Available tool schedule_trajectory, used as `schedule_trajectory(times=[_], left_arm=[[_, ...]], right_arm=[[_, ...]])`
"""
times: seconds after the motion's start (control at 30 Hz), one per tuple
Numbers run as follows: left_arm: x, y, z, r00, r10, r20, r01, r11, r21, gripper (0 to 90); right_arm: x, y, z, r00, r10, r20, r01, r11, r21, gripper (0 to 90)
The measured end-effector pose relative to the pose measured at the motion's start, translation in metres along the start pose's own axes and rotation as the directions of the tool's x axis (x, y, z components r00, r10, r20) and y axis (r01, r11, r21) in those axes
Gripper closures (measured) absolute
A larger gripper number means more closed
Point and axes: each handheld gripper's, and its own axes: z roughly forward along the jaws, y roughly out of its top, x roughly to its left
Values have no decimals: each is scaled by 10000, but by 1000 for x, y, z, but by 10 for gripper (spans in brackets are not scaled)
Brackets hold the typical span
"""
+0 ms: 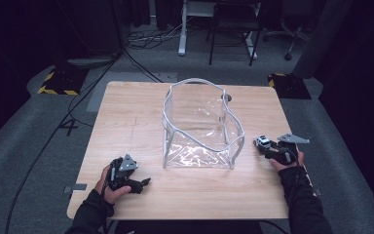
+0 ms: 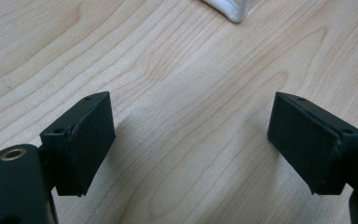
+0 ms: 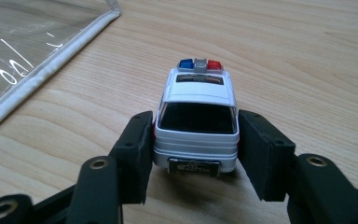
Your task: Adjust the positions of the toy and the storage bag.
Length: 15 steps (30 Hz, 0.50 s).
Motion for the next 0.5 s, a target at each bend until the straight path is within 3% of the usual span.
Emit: schedule_trajectory(times=[0.13, 0.37, 0.5], left_arm=[[0, 0, 0, 10000, -16, 26, 16, 10000, 0, 151], [0, 0, 0, 10000, -30, 24, 30, 10000, -48, 151], [0, 0, 0, 10000, -40, 25, 40, 10000, -23, 151]], right_arm=[[0, 0, 0, 9998, -210, -34, 210, 9998, -24, 476], [1, 1, -3, 9998, -173, -34, 173, 9998, -108, 477], [3, 5, -10, 9995, -307, 25, 307, 9988, -377, 477]])
